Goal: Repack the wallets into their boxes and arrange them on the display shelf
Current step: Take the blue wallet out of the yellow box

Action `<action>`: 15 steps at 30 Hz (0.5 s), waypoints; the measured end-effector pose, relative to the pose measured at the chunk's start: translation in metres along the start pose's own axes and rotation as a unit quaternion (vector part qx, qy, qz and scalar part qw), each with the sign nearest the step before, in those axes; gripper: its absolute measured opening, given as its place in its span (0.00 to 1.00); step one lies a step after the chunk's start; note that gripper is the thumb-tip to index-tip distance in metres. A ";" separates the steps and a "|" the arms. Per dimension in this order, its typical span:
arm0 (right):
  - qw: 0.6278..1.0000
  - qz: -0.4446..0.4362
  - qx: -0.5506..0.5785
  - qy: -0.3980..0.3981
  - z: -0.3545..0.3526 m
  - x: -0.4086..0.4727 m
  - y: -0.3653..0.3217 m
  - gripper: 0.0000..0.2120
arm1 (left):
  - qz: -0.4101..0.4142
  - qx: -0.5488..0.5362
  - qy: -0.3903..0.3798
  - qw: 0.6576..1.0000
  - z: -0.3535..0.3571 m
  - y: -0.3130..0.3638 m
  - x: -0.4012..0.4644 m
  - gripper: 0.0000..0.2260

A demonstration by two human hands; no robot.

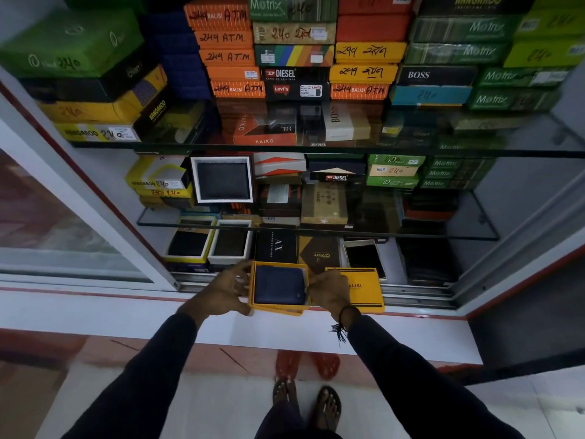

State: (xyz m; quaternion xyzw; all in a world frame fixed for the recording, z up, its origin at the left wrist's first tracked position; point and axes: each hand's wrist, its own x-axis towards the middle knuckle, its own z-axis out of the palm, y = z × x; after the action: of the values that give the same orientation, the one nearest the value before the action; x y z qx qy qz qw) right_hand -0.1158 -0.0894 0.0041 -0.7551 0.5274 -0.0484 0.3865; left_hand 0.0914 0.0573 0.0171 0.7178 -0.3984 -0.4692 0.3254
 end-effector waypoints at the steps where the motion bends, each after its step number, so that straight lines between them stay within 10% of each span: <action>1: 1.000 -0.006 -0.009 -0.006 0.003 0.000 -0.001 0.13 | -0.005 0.010 -0.002 1.000 0.007 0.002 0.003 0.46; 9: 0.990 -0.091 -0.104 0.014 0.016 0.001 0.001 0.12 | -0.001 0.048 0.040 0.998 0.039 -0.001 0.012 0.46; 15: 1.000 0.003 0.006 -0.022 0.026 0.012 -0.012 0.22 | 0.033 0.049 0.079 0.995 0.044 0.000 0.012 0.37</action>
State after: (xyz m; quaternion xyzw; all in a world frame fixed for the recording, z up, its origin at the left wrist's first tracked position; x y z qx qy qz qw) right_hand -0.0885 -0.0836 -0.0106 -0.7517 0.5210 -0.0338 0.4029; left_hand 0.0534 0.0426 -0.0033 0.7540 -0.4174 -0.3802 0.3358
